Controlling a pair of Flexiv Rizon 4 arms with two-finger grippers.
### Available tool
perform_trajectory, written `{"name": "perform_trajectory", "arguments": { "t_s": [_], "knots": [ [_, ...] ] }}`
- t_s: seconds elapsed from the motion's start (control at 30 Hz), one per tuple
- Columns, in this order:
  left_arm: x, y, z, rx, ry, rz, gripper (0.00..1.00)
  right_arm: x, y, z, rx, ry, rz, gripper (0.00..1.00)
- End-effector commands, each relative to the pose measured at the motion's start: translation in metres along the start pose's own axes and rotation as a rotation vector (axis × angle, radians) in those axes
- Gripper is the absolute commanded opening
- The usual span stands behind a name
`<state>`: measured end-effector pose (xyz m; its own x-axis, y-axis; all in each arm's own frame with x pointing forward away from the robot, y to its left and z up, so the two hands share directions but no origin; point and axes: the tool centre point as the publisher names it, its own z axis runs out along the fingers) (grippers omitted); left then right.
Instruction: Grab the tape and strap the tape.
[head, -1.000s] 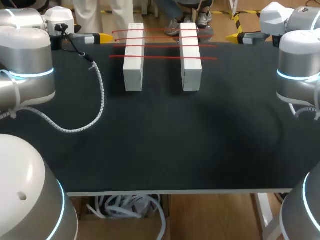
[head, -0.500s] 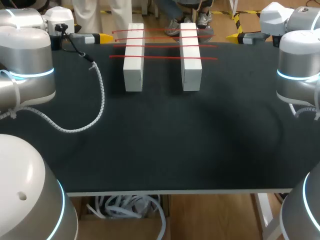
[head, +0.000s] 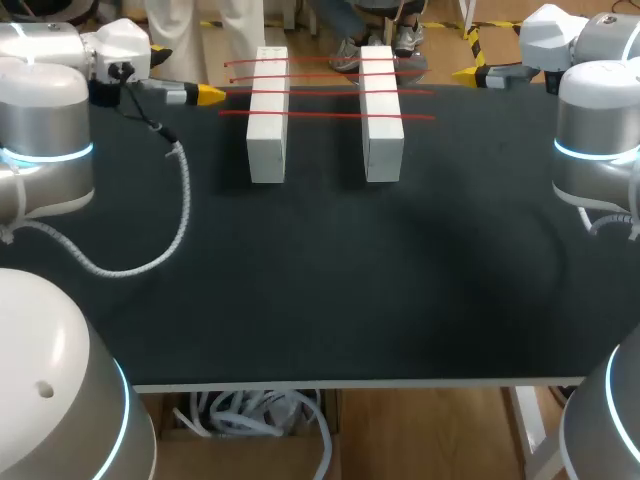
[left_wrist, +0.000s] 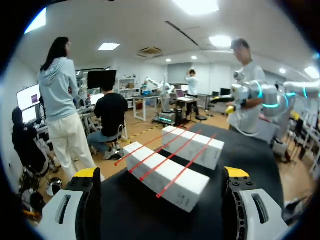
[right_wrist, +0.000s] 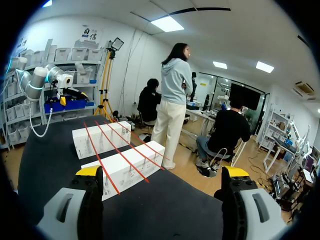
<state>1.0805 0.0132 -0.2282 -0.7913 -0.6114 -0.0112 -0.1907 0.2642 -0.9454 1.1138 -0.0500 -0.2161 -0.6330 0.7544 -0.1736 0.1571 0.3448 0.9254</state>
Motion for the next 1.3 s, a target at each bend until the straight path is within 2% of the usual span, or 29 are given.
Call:
{"name": "perform_trajectory", "arguments": {
  "t_s": [0.03,0.13,0.2,0.53,0.57,0.6,0.7,0.73,0.77,0.8,0.83,0.87,0.97,1.03,1.1,1.17,1.2,1.23,1.3],
  "knots": [
    [-0.008,0.007,-0.005,0.004,0.31,0.153,1.0,0.0,0.0,0.0,0.0,0.0,0.0,1.0],
    [-0.007,0.006,-0.005,0.016,0.368,0.188,1.0,0.0,0.0,0.0,0.0,0.0,0.0,1.0],
    [-0.008,0.005,-0.003,0.022,0.346,0.206,1.0,0.0,0.0,0.0,0.0,0.0,0.0,1.0],
    [-0.008,0.005,-0.003,0.022,0.346,0.206,1.0,0.0,0.0,0.0,0.0,0.0,0.0,1.0],
    [-0.006,0.007,-0.004,0.028,0.363,0.214,0.8,0.0,0.0,0.0,0.0,0.0,0.0,1.0],
    [-0.004,0.008,-0.006,0.057,0.396,0.224,0.01,0.0,0.0,0.0,0.0,0.0,0.0,1.0],
    [0.001,0.011,-0.006,0.062,0.439,0.26,0.0,0.0,0.0,0.0,0.0,0.0,0.0,1.0],
    [0.004,0.011,-0.006,0.081,0.462,0.278,0.15,0.0,0.0,0.0,0.0,0.0,0.0,1.0],
    [0.008,0.01,-0.005,0.083,0.468,0.284,0.07,0.0,0.0,0.0,0.0,0.0,0.0,1.0],
    [0.009,0.01,-0.004,0.086,0.469,0.28,0.08,0.0,0.0,0.0,0.0,0.0,0.0,1.0],
    [0.011,0.01,-0.002,0.086,0.474,0.277,0.19,0.0,0.0,0.0,0.0,0.0,0.0,1.0],
    [0.012,0.01,-0.001,0.088,0.483,0.279,0.23,0.0,0.0,0.0,0.0,0.0,0.0,1.0],
    [0.016,0.011,0.002,0.097,0.514,0.286,0.19,0.0,0.0,0.0,0.0,0.0,0.0,1.0],
    [0.018,0.011,0.005,0.098,0.528,0.293,0.29,0.0,0.0,0.0,0.0,0.0,0.0,1.0],
    [0.018,0.011,0.007,0.098,0.536,0.3,0.25,0.0,0.0,0.0,0.0,0.0,0.0,1.0],
    [0.018,0.01,0.009,0.1,0.552,0.306,0.33,0.0,0.0,0.0,0.0,0.0,0.0,1.0],
    [0.018,0.01,0.01,0.102,0.554,0.307,0.22,0.0,0.0,0.0,0.0,0.0,0.0,1.0],
    [0.018,0.01,0.011,0.101,0.553,0.308,0.16,0.0,0.0,0.0,0.0,0.0,0.0,1.0],
    [0.018,0.01,0.013,0.106,0.565,0.311,0.21,0.0,0.0,0.0,0.0,0.0,0.0,1.0]
  ]
}}
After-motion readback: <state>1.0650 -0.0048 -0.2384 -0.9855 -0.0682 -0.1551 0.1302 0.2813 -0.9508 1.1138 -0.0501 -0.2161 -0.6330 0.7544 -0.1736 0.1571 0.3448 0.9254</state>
